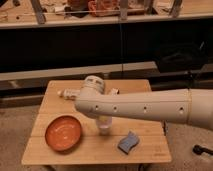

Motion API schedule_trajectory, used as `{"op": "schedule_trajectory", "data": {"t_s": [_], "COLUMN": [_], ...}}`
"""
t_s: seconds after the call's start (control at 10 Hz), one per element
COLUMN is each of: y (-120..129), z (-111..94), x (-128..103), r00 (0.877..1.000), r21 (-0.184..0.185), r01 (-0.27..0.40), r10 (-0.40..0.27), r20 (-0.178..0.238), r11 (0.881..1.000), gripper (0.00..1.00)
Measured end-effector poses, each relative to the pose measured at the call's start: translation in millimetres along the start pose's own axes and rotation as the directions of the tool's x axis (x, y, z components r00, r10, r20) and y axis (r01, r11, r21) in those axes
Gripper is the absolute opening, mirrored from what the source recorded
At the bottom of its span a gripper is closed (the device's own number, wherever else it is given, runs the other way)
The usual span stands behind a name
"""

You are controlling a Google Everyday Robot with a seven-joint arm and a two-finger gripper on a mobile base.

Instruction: Pick up the ceramic bowl

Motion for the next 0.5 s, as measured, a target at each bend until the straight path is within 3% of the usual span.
{"op": "schedule_trajectory", "data": {"t_s": [0.5], "y": [-8.4], "z": [8.6], "x": [-4.1], "r00": [0.997], "r21": [0.022], "r01": [0.077], "r10": [-0.078], "r20": [0.022], "r11": [0.997], "gripper": [0.8]}}
